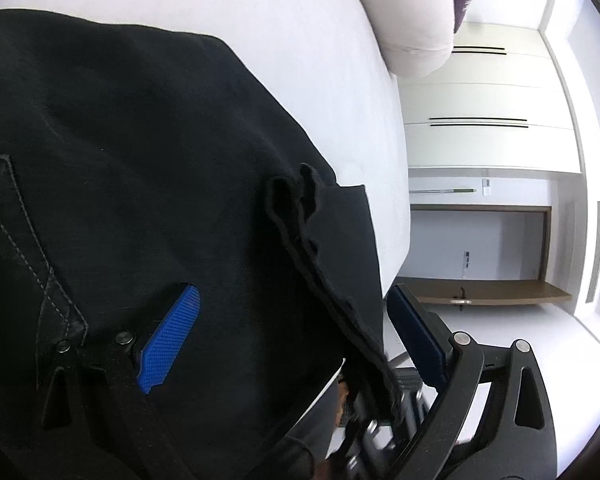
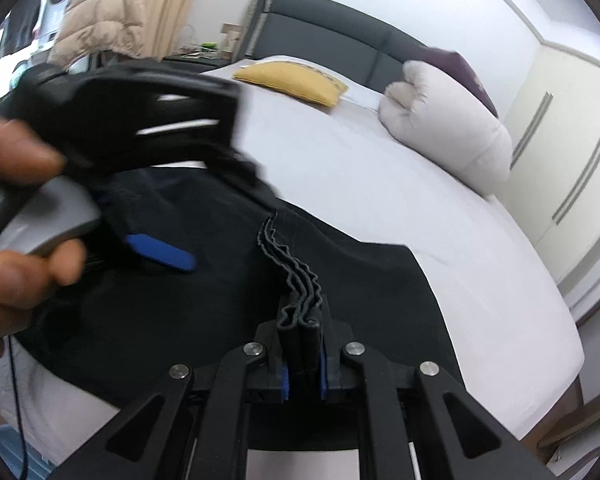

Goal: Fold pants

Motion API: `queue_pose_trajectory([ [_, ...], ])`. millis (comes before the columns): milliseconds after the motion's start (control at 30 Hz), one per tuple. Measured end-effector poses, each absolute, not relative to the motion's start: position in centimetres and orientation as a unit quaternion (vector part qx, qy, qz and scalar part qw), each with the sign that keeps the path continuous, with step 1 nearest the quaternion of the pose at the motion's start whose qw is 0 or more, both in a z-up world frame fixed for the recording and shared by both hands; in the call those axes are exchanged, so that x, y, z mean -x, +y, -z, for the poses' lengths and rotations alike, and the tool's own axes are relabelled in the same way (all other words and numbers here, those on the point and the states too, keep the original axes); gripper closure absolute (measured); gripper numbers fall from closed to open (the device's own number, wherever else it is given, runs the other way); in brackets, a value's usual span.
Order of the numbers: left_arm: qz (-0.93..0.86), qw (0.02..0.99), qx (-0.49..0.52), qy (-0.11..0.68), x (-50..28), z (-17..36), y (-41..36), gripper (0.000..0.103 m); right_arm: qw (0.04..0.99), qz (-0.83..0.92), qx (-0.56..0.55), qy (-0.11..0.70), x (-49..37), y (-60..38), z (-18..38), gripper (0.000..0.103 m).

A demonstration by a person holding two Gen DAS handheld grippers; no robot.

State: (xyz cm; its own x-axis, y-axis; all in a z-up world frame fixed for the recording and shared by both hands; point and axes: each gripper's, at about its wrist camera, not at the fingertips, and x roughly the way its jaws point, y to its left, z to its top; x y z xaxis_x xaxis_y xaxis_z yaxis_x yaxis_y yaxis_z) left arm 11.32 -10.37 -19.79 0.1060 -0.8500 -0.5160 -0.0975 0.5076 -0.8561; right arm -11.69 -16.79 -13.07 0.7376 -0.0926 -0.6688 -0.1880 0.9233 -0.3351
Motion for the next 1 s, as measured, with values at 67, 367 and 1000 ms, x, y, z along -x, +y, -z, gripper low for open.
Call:
queue_pose_trajectory([
  [67,0.303,0.622,0.395,0.605,-11.6,19.8,-10.3,0.007,0.909,-0.034,0.207,0.36,11.8,-15.5,13.1,0.091],
  [367,0.295,0.65,0.323,0.622,-12.3,18.6,-8.0,0.089,0.899,-0.076,0.244,0.355,12.5,-11.2,13.4,0.091],
  [1000,0.264,0.7,0.238,0.619,-10.7,18.8,-5.9,0.093,0.867,-0.133,0.264,0.4,10.0,-6.1,17.2,0.09],
])
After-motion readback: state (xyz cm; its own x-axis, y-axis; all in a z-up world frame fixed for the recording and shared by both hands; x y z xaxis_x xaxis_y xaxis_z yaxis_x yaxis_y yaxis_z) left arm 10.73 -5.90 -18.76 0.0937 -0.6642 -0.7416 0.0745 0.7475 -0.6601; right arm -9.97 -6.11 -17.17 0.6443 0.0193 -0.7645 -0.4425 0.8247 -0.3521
